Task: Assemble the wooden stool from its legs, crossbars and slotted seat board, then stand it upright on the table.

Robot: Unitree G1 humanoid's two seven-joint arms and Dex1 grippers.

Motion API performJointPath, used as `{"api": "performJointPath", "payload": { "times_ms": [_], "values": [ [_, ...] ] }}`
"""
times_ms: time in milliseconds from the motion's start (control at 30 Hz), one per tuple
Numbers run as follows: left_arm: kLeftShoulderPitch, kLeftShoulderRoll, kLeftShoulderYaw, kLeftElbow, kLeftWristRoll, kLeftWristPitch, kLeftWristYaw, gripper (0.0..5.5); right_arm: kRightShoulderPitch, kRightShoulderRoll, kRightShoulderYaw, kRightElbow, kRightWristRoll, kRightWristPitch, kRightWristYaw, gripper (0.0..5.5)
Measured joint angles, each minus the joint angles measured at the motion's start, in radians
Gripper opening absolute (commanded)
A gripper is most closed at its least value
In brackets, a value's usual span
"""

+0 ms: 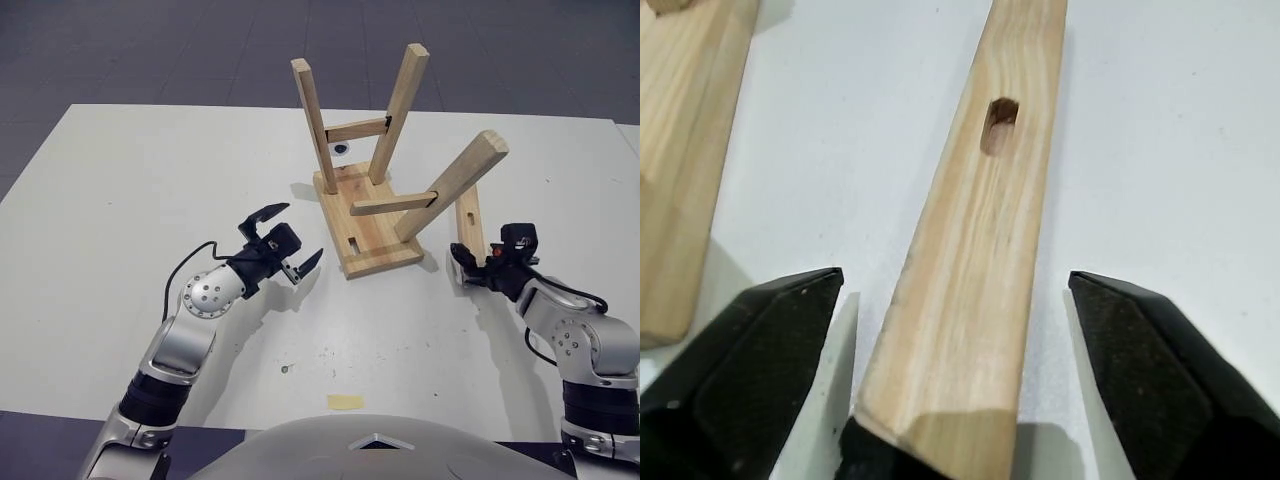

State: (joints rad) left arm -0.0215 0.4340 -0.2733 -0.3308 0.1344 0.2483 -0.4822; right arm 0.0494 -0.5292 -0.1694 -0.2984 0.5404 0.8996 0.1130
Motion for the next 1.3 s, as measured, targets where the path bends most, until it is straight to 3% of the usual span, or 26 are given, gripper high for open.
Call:
{"api": "performJointPath", "payload": {
  "times_ms": [333, 467, 700, 933, 1167, 1300],
  "values": [
    [0.022, -0.03, -0.016, -0.002, 0.029, 0.004, 0.036, 5.4, -0.014, -0.008, 0.001, 0.038, -0.069, -0.003, 0.056, 2.07],
    [0.048, -0.084, 0.021, -0.048, -0.04, 0.059, 0.056, 5.4, -0.039, -0.008, 0.001, 0.05, -0.086, 0.01, 0.074, 2.06],
    [-0.107, -0.235, 0.282, -0.226, -0.376, 0.282, 0.131, 5.4, -0.212, 0.021, -0.054, 0.1, -0.136, -0.145, 0.051, 2.06],
    [-0.406, -0.283, 0.608, -0.24, -0.999, 0.438, 0.326, 5.4, -0.45, 0.011, -0.056, 0.152, -0.267, -0.538, 0.081, 2.06],
    [-0.656, -0.256, 0.679, -0.1, -1.566, 0.44, 0.518, 5.4, -0.547, 0.004, -0.032, 0.09, -0.282, -0.735, 0.184, 2.06],
    [-0.815, -0.174, 0.642, -0.011, -1.837, 0.484, 0.569, 5.4, -0.604, 0.005, 0.065, -0.127, -0.247, -0.765, 0.283, 2.06]
  ]
}}
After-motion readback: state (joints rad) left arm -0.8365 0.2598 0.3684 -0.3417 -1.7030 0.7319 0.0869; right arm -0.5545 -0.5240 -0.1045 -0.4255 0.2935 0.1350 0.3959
